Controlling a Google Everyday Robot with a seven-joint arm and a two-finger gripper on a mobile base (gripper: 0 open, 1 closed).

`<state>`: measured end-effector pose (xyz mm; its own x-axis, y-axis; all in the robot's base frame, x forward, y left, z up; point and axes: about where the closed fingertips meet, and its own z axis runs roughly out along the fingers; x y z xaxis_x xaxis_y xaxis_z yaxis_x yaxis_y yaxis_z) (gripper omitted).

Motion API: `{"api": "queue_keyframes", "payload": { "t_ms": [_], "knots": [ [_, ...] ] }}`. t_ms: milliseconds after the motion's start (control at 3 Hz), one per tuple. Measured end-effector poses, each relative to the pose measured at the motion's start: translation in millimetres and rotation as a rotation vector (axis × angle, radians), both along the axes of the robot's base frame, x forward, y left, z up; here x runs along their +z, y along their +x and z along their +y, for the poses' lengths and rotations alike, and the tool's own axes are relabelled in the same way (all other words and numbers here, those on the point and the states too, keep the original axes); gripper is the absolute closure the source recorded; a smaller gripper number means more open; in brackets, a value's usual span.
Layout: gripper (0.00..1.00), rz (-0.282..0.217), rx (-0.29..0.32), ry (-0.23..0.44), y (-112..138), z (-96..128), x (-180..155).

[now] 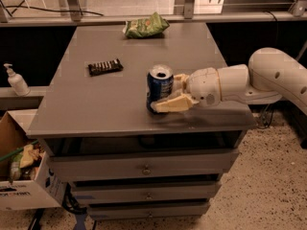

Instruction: Pick pepsi can

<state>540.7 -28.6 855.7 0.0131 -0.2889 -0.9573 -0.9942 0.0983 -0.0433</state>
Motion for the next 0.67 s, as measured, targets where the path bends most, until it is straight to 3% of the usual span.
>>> {"api": "queue_keyframes", "payload": {
  "t_ms": [333,667],
  "knots": [
    [1.00,-0.024,-0.021,0.026,13,2,21],
    [1.00,-0.056,-0.050,0.036,26,-2,45]
  ]
}}
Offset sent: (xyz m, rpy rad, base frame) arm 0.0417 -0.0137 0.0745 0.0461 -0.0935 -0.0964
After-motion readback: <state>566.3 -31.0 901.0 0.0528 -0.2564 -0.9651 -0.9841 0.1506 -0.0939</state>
